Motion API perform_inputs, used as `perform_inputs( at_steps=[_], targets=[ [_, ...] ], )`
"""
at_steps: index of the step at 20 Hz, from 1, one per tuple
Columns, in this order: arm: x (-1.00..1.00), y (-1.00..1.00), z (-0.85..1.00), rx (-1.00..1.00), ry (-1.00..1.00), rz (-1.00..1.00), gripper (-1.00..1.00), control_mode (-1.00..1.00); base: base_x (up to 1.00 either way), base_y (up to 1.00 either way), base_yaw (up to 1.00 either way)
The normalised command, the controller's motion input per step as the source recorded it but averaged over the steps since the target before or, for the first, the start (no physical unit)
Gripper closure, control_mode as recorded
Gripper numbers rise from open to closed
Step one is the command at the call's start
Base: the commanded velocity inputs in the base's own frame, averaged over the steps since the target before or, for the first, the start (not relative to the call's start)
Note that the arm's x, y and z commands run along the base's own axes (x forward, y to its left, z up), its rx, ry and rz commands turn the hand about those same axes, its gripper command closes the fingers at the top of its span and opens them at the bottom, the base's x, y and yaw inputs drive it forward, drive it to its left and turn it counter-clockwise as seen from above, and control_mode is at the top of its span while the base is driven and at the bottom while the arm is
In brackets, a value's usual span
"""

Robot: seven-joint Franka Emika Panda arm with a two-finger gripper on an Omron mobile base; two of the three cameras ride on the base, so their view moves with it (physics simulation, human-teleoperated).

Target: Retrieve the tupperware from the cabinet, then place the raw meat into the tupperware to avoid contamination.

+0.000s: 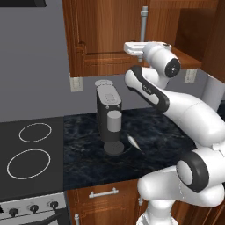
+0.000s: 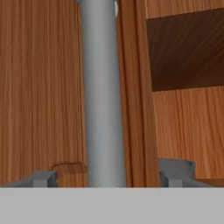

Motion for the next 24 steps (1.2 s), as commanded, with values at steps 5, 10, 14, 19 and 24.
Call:
perform_inputs(
  at_steps=[5,10,14,19,24],
  targets=[
    [0.18,0.00,-0.01,0.00,0.00,0.00,1.00,-1.00,0.00,0.00,0.00],
    [0.03,0.00,0.00,0.00,0.00,0.00,1.00,-1.00,0.00,0.00,0.00],
    [-0.07,0.02,0.05,0.00,0.00,-0.02,1.00,-1.00,0.00,0.00,0.00],
    [-0.19,0.16,0.09,0.00,0.00,-0.04,1.00,-1.00,0.00,0.00,0.00],
    [-0.29,0.31,0.09,-0.01,0.00,-0.05,1.00,-1.00,0.00,0.00,0.00]
  ],
)
